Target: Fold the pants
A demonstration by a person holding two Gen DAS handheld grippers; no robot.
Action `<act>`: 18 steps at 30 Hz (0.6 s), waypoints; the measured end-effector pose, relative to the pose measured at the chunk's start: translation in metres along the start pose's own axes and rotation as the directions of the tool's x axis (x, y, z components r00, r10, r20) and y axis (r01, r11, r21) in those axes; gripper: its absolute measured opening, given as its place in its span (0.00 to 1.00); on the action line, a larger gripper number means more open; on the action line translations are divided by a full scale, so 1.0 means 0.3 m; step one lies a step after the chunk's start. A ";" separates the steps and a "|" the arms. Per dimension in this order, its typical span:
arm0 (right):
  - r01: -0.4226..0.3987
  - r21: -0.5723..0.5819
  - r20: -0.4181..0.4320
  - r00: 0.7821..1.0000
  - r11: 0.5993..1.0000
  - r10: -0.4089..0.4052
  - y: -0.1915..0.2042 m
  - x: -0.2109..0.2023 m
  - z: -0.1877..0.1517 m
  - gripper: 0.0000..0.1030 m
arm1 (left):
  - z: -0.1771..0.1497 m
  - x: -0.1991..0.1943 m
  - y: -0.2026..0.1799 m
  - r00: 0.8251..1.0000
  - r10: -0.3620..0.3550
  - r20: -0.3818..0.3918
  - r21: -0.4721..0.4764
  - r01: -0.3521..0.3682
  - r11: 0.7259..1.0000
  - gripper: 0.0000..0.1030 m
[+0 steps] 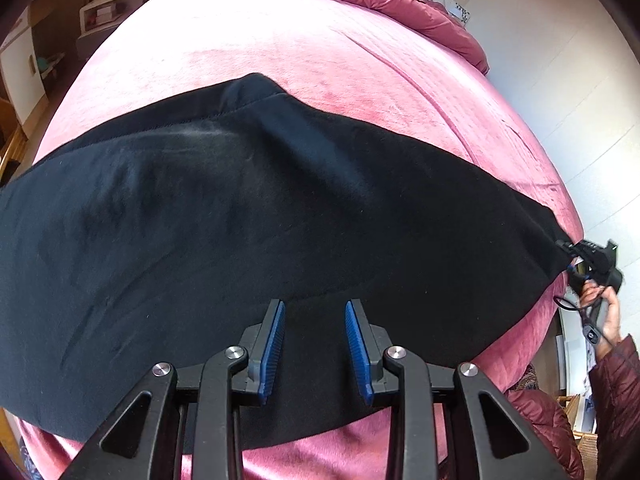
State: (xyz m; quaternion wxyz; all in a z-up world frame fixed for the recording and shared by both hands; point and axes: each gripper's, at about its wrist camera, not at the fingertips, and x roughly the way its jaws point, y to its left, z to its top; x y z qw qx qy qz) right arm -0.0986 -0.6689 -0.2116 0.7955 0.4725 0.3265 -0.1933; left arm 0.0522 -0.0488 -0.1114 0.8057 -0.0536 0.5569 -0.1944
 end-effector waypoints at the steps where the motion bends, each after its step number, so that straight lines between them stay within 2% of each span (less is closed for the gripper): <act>1: -0.015 -0.037 0.007 1.000 0.999 0.016 0.034 -0.024 0.002 0.19 | 0.005 0.004 -0.005 1.000 0.002 -0.003 -0.001 -0.002 1.000 0.31; 6: -0.078 -0.252 0.013 0.996 0.964 0.084 0.248 -0.132 -0.022 0.18 | 0.032 0.012 -0.033 0.999 -0.034 -0.007 -0.015 0.034 0.999 0.31; 10: -0.153 -0.416 -0.030 0.987 0.896 0.155 0.442 -0.205 -0.105 0.18 | 0.045 0.009 -0.051 0.996 -0.089 -0.002 -0.032 0.088 0.996 0.31; 13: -0.217 -0.508 -0.099 0.976 0.834 0.194 0.586 -0.212 -0.216 0.18 | 0.052 0.007 -0.053 0.992 -0.128 0.005 -0.057 0.128 0.990 0.31; 16: -0.258 -0.587 -0.179 0.966 0.768 0.187 0.701 -0.199 -0.358 0.18 | 0.052 -0.010 -0.048 0.991 -0.133 0.016 -0.063 0.134 0.989 0.31; 18: -0.301 -0.614 -0.246 0.951 0.730 0.185 0.763 -0.177 -0.456 0.17 | 0.055 -0.019 -0.044 0.991 -0.135 0.026 -0.069 0.136 0.988 0.31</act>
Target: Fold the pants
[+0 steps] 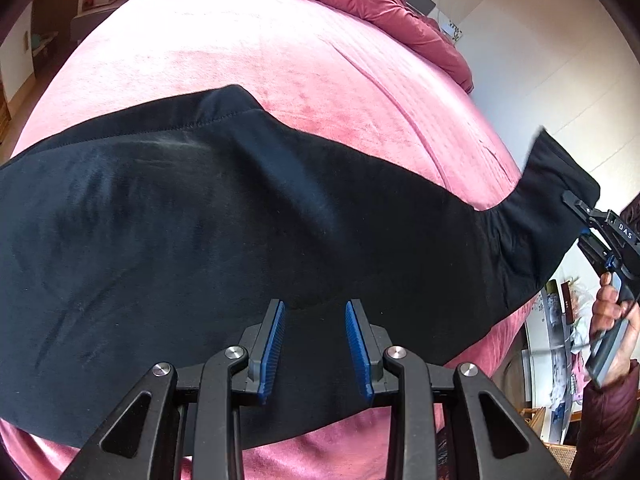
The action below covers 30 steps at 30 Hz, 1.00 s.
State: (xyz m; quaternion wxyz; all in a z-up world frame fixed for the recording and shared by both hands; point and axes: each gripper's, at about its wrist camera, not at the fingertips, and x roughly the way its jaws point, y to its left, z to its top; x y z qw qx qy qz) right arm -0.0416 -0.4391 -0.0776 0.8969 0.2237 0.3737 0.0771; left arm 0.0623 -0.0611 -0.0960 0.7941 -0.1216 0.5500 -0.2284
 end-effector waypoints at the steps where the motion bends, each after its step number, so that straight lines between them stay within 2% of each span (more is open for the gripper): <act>1: -0.010 -0.026 -0.026 1.000 1.000 0.009 0.049 0.031 -0.021 0.17 | -0.003 -0.009 0.002 1.000 -0.002 0.006 -0.005 0.002 1.000 0.31; 4: -0.056 -0.081 -0.119 0.992 0.995 0.046 0.177 0.138 -0.093 0.17 | -0.014 -0.028 0.022 0.999 -0.028 0.020 -0.041 0.029 0.999 0.31; 8: -0.104 -0.144 -0.243 0.968 0.984 0.067 0.307 0.295 -0.206 0.17 | -0.011 -0.040 0.059 0.997 -0.067 0.027 -0.099 0.069 0.993 0.31; 12: -0.093 -0.241 -0.336 0.942 0.966 0.007 0.393 0.398 -0.351 0.18 | 0.000 -0.048 0.099 0.990 -0.135 0.039 -0.158 0.139 0.978 0.31; 15: -0.057 -0.330 -0.342 0.937 0.942 -0.063 0.436 0.421 -0.440 0.22 | 0.007 -0.049 0.126 0.981 -0.187 0.045 -0.193 0.192 0.962 0.31; 17: -0.058 -0.359 -0.342 0.937 0.931 -0.073 0.437 0.422 -0.463 0.23 | 0.010 -0.047 0.151 0.973 -0.229 0.038 -0.226 0.231 0.946 0.33; 19: -0.082 -0.367 -0.360 0.931 0.927 -0.060 0.447 0.410 -0.476 0.31 | 0.017 -0.037 0.167 0.961 -0.273 0.035 -0.262 0.273 0.926 0.36; 21: -0.138 -0.350 -0.388 0.922 0.927 -0.009 0.459 0.385 -0.484 0.48 | 0.027 -0.027 0.176 0.950 -0.310 0.034 -0.292 0.306 0.906 0.39; 22: -0.163 -0.345 -0.401 0.916 0.924 0.011 0.464 0.367 -0.482 0.51 | 0.033 -0.019 0.173 0.946 -0.323 0.033 -0.302 0.318 0.899 0.40; 24: -0.196 -0.336 -0.420 0.907 0.921 0.039 0.465 0.330 -0.499 0.52 | 0.052 -0.002 0.167 0.935 -0.354 0.022 -0.316 0.343 0.885 0.41; 26: -0.193 -0.329 -0.427 0.903 0.924 0.037 0.439 0.278 -0.506 0.52 | 0.066 0.014 0.154 0.933 -0.361 0.009 -0.318 0.345 0.883 0.52; 30: -0.116 -0.292 -0.393 0.919 0.949 -0.009 0.326 0.152 -0.495 0.52 | 0.093 0.079 0.114 0.928 -0.370 -0.046 -0.328 0.336 0.883 0.56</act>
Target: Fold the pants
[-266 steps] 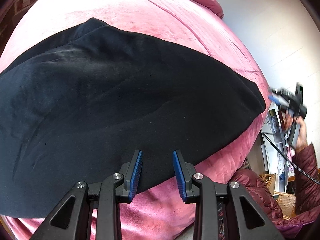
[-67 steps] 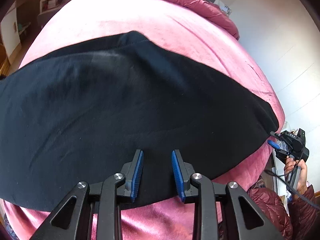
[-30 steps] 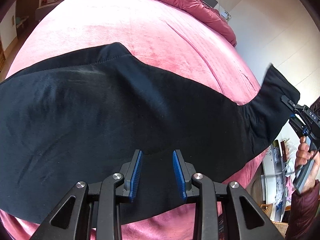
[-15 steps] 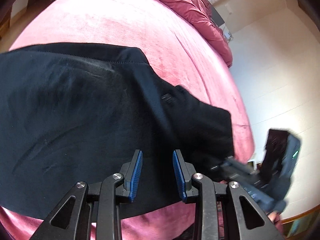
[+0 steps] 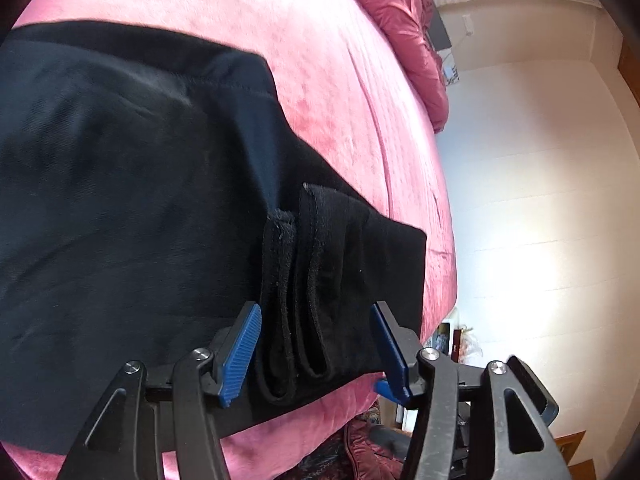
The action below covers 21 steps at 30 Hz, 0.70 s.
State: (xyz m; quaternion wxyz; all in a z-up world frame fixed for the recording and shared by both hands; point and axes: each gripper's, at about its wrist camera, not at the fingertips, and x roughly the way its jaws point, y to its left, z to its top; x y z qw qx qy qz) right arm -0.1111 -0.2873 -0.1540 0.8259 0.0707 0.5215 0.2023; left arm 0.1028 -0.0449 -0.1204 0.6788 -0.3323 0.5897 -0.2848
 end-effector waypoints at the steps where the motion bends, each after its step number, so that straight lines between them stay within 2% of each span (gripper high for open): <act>1: 0.022 0.024 0.007 1.000 0.999 -0.022 -0.032 -0.032 -0.023 0.52 | 0.004 0.018 -0.008 1.000 0.013 -0.010 0.003 -0.013 1.000 0.56; 4: 0.095 0.127 0.026 0.995 0.987 -0.099 -0.137 -0.105 -0.073 0.52 | -0.003 0.074 -0.016 0.997 0.048 -0.062 0.017 -0.047 0.999 0.54; 6: 0.142 0.206 0.031 0.988 0.968 -0.151 -0.218 -0.152 -0.118 0.52 | -0.002 0.121 -0.033 0.991 0.111 -0.080 0.046 -0.108 0.993 0.50; 8: 0.185 0.279 0.020 0.980 0.942 -0.198 -0.296 -0.180 -0.154 0.54 | -0.003 0.144 -0.052 0.988 0.131 -0.087 0.086 -0.124 0.989 0.22; 9: 0.207 0.304 0.012 0.975 0.930 -0.220 -0.322 -0.180 -0.168 0.54 | -0.004 0.152 -0.070 0.983 0.165 -0.075 0.117 -0.156 0.981 0.22; 10: 0.217 0.319 0.006 0.973 0.923 -0.231 -0.332 -0.173 -0.173 0.54 | -0.006 0.150 -0.082 0.984 0.166 -0.068 0.126 -0.156 0.980 0.16; 11: 0.220 0.331 0.002 0.972 0.918 -0.233 -0.346 -0.166 -0.179 0.54 | -0.006 0.139 -0.107 0.988 0.149 -0.049 0.146 -0.140 0.979 0.10; 16: 0.259 0.320 -0.004 0.962 0.912 -0.272 -0.349 -0.104 -0.153 0.62 | -0.001 0.017 -0.238 0.999 0.030 0.039 0.217 -0.038 0.975 0.10; 19: 0.261 0.336 0.021 0.958 0.905 -0.284 -0.343 -0.056 -0.110 0.62 | 0.003 -0.051 -0.345 0.996 -0.038 0.080 0.291 0.013 0.957 0.10; 21: 0.299 0.337 0.039 0.943 0.893 -0.330 -0.336 -0.029 -0.076 0.59 | -0.006 -0.092 -0.400 0.992 -0.066 0.104 0.340 0.027 0.940 0.10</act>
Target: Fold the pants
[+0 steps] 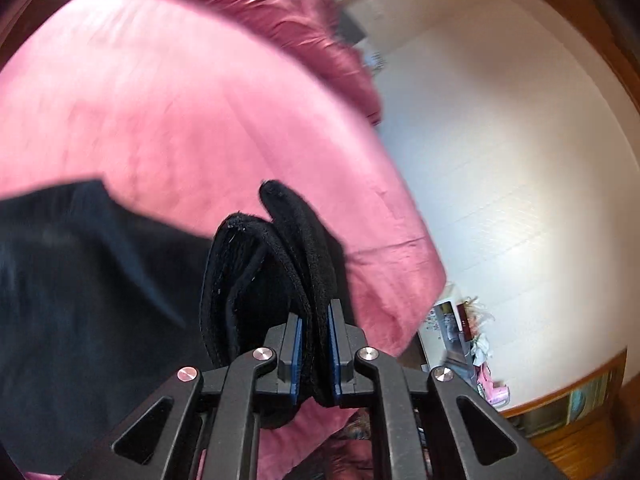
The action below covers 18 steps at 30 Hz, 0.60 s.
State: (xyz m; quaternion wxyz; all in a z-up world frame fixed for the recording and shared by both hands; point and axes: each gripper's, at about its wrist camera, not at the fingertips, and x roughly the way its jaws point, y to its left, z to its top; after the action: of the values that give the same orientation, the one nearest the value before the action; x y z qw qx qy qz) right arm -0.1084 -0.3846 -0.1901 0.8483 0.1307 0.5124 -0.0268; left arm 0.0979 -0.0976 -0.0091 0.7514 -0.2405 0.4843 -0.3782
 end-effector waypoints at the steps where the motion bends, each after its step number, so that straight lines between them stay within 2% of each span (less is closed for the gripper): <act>1: 0.029 0.003 0.017 0.999 1.000 -0.029 0.007 0.007 0.009 0.54 | 0.001 -0.014 -0.011 1.000 0.002 0.012 0.014 -0.002 1.000 0.10; 2: 0.039 0.015 0.029 0.999 0.999 -0.040 0.009 0.019 0.018 0.37 | -0.003 -0.027 -0.018 1.000 0.006 0.023 0.026 -0.007 1.000 0.10; 3: 0.042 0.024 0.025 0.999 0.999 -0.043 0.009 0.031 0.022 0.28 | -0.013 -0.038 -0.008 0.999 0.019 0.028 0.029 -0.020 0.999 0.10; 5: 0.070 0.003 0.004 0.998 0.998 -0.070 0.025 0.068 0.019 0.24 | -0.023 -0.027 0.044 0.999 0.053 0.007 0.014 -0.053 0.998 0.10; 6: 0.085 -0.012 -0.007 0.996 0.996 -0.085 0.034 0.087 0.012 0.23 | -0.045 -0.012 0.086 0.995 0.098 -0.016 0.002 -0.098 0.995 0.10; 7: 0.090 -0.016 -0.016 0.996 0.996 -0.090 0.039 0.100 0.008 0.23 | -0.068 0.009 0.136 0.988 0.147 -0.043 -0.007 -0.147 0.989 0.10; 9: 0.084 -0.013 -0.024 0.996 0.996 -0.084 0.018 0.103 0.009 0.23 | -0.119 0.053 0.217 0.977 0.192 -0.098 -0.059 -0.198 0.978 0.10; 12: 0.086 -0.031 -0.040 0.995 0.996 -0.088 0.024 0.123 0.016 0.25 | -0.185 0.116 0.322 0.960 0.233 -0.157 -0.105 -0.251 0.962 0.10; 14: 0.074 -0.038 -0.063 0.995 0.997 -0.077 0.025 0.141 0.026 0.28 | -0.214 0.129 0.329 0.959 0.246 -0.142 -0.091 -0.260 0.961 0.10; 16: 0.077 -0.058 -0.093 0.992 0.995 -0.082 0.017 0.137 0.035 0.37 | -0.212 0.129 0.323 0.961 0.244 -0.132 -0.083 -0.257 0.963 0.10; 17: 0.078 -0.089 -0.119 0.989 0.993 -0.089 0.012 0.128 0.038 0.45 | -0.198 0.129 0.315 0.963 0.237 -0.129 -0.080 -0.249 0.965 0.12; 18: 0.072 -0.110 -0.130 0.988 0.991 -0.086 0.008 0.116 0.040 0.47 | -0.193 0.122 0.309 0.967 0.224 -0.125 -0.079 -0.235 0.969 0.12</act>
State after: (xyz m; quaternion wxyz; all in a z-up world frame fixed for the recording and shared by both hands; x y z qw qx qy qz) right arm -0.0813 -0.3823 -0.2147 0.8158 0.0671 0.5739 -0.0246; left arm 0.0853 -0.0711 -0.1206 0.7490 -0.1954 0.5684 -0.2789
